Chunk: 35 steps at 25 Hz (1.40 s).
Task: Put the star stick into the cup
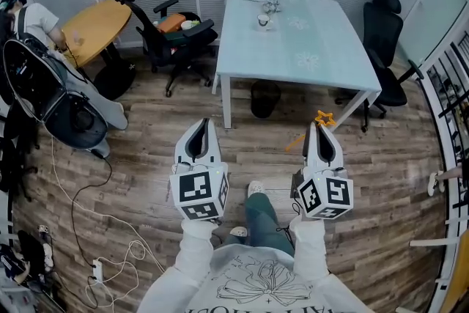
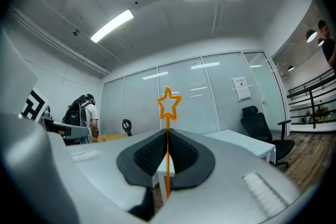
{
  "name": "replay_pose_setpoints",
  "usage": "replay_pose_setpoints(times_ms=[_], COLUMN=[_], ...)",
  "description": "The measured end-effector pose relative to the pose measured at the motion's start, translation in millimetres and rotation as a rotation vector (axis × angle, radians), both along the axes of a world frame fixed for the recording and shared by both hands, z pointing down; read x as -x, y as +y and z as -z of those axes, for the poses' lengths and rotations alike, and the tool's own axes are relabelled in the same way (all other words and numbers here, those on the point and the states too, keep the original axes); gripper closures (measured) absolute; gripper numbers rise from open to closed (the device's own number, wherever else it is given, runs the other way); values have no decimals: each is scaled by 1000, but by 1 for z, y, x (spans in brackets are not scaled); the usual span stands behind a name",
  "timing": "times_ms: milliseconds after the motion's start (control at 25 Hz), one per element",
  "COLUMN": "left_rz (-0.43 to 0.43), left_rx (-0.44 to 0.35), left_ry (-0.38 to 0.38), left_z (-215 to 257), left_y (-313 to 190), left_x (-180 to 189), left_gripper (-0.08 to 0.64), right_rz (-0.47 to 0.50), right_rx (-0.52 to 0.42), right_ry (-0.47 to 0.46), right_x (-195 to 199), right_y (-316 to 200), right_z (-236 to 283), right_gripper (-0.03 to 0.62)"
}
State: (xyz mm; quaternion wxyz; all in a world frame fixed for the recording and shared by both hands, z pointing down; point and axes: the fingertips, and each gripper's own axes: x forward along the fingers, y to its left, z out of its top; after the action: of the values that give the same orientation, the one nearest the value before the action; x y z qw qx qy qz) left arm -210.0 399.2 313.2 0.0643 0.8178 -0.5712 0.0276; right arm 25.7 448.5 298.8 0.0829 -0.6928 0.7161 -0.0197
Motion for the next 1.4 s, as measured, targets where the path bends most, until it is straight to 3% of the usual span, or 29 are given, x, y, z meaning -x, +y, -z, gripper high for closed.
replay_pose_setpoints(times_ms=[440,960,1400], left_rz=[67,100,115], left_rx=[-10,-23,-10], left_ry=[-16,-23,-41], left_z=[2,13,4], left_y=[-104,-250,-319], left_x=[-23,-85,-111], left_gripper=[554,554,554], right_rz=[63,122,132], right_rx=[-16,-47,-34], right_ry=[-9,-18,-31], right_x=[-29,-87,-118], right_y=[-121,-280,-354], right_z=[3,19,8], right_gripper=[577,577,577])
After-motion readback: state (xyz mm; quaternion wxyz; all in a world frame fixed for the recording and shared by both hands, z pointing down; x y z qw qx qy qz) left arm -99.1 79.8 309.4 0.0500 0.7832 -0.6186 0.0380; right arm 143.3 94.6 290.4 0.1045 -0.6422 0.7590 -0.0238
